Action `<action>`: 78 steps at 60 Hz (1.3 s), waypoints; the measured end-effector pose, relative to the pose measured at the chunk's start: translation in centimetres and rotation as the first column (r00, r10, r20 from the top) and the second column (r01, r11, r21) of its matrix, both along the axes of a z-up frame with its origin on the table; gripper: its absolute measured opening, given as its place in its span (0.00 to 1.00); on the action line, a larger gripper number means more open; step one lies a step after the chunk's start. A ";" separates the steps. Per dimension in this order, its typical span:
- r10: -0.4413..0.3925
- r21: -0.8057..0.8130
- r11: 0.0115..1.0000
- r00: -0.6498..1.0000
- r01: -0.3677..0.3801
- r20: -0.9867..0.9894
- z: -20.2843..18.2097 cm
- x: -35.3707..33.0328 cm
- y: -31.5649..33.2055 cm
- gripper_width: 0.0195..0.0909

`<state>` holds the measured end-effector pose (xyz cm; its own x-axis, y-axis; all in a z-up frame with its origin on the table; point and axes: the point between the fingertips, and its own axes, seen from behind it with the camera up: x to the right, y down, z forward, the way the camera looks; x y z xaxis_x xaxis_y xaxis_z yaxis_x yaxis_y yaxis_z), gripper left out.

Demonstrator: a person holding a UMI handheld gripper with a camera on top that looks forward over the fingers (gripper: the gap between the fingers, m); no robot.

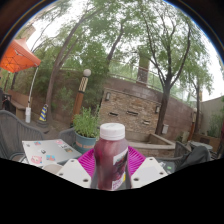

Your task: Pour water

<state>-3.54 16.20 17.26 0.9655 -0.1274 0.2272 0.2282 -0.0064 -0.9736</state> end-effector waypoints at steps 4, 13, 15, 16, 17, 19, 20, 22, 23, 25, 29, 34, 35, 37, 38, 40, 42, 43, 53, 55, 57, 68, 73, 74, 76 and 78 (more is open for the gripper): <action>0.036 -0.039 0.998 0.979 -0.045 -0.202 -4.1 0.5 1.9 0.28; 0.022 -0.072 0.996 0.955 -0.045 -0.296 -9.5 2.1 3.7 0.28; 0.017 -0.082 0.996 0.959 -0.042 -0.283 -8.5 2.0 3.7 0.28; 0.019 -0.087 0.995 0.960 -0.045 -0.279 -8.9 1.8 3.9 0.28; 0.024 -0.092 0.994 0.961 -0.051 -0.277 -9.2 1.9 3.9 0.28; 0.035 -0.103 0.993 0.961 -0.065 -0.274 -9.8 1.4 4.3 0.28; 0.041 -0.107 0.992 0.960 -0.073 -0.276 -10.0 1.1 4.5 0.28; 0.046 -0.118 0.990 0.959 -0.082 -0.280 -9.4 0.1 4.2 0.28; 0.048 -0.123 0.989 0.959 -0.085 -0.279 -9.6 -0.1 4.3 0.28; 0.056 -0.108 0.990 0.962 -0.088 -0.267 -9.2 -0.2 4.6 0.28; 0.057 -0.113 0.990 0.971 -0.085 -0.232 -9.2 -0.3 4.4 0.28; 0.050 -0.116 0.990 0.974 -0.077 -0.219 -9.2 0.0 4.3 0.28; 0.050 -0.116 0.990 0.974 -0.077 -0.221 -9.1 0.0 4.3 0.28; 0.048 -0.116 0.990 0.973 -0.076 -0.226 -8.8 0.2 4.4 0.28; 0.048 -0.116 0.990 0.973 -0.076 -0.227 -8.9 0.3 4.2 0.28; 0.049 -0.119 0.990 0.972 -0.078 -0.228 -8.8 0.2 4.2 0.30; 0.052 -0.121 0.989 0.972 -0.082 -0.230 -8.3 0.2 4.3 0.37; 0.053 -0.123 0.989 0.971 -0.083 -0.231 -8.1 0.1 4.3 0.40; 0.035 -0.177 0.982 0.980 -0.070 -0.196 -8.8 1.0 3.2 0.93; 0.031 -0.179 0.982 0.981 -0.065 -0.192 -8.6 0.9 2.7 0.92; 0.016 -0.180 0.982 0.981 -0.052 -0.192 -8.2 1.0 2.3 0.90; -0.002 -0.208 0.977 0.974 -0.047 -0.228 -7.0 -0.2 -3.1 0.89; -0.014 -0.213 0.976 0.971 -0.038 -0.238 -6.4 -0.3 -6.5 0.89; -0.014 -0.211 0.977 0.971 -0.038 -0.239 -6.0 -0.6 -7.1 0.90; -0.009 -0.203 0.978 0.971 -0.041 -0.239 -5.5 -0.9 -8.7 0.90; -0.003 -0.194 0.980 0.971 -0.044 -0.237 -5.0 -1.2 -10.4 0.89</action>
